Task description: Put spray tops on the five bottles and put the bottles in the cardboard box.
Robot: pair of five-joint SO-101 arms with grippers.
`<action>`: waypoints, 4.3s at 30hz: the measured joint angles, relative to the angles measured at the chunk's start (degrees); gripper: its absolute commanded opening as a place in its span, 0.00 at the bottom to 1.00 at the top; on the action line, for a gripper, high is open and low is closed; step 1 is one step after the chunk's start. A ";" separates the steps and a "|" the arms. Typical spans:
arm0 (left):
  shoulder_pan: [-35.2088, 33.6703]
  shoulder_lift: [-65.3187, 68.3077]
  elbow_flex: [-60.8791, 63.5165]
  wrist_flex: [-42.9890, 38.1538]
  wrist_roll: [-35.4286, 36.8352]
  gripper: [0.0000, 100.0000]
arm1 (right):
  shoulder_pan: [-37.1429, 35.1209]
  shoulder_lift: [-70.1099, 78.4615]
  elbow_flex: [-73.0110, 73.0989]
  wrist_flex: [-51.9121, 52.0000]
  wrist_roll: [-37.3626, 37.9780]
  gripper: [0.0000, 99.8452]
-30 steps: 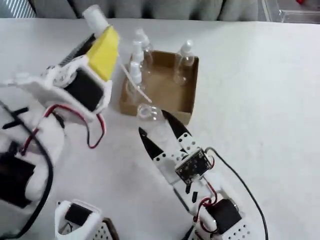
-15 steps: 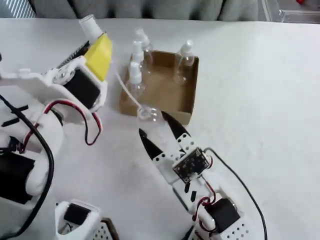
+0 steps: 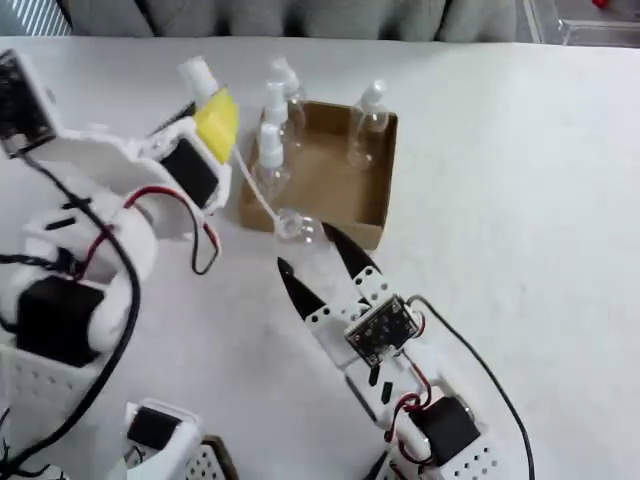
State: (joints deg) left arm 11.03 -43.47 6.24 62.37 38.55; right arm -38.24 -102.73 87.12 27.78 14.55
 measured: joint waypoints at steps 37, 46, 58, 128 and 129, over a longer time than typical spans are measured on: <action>16.62 -36.92 51.08 -15.03 -13.63 0.15 | -0.18 0.00 0.26 0.09 0.18 0.02; 18.29 -46.86 61.19 -15.56 -13.80 0.30 | 3.96 0.00 0.26 0.00 -2.29 0.02; 18.46 -59.78 65.76 -13.54 -21.80 0.21 | 6.95 0.00 0.26 0.00 -5.19 0.02; 31.38 -60.31 90.81 -37.36 -22.95 0.02 | 0.26 3.16 -19.96 22.15 -26.99 0.01; 31.21 -60.31 90.81 -37.19 -22.95 0.02 | -0.09 2.73 -20.40 22.95 -26.73 0.01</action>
State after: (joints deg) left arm 42.24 -103.78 97.05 25.19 15.60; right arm -38.33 -100.00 66.73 50.73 -12.18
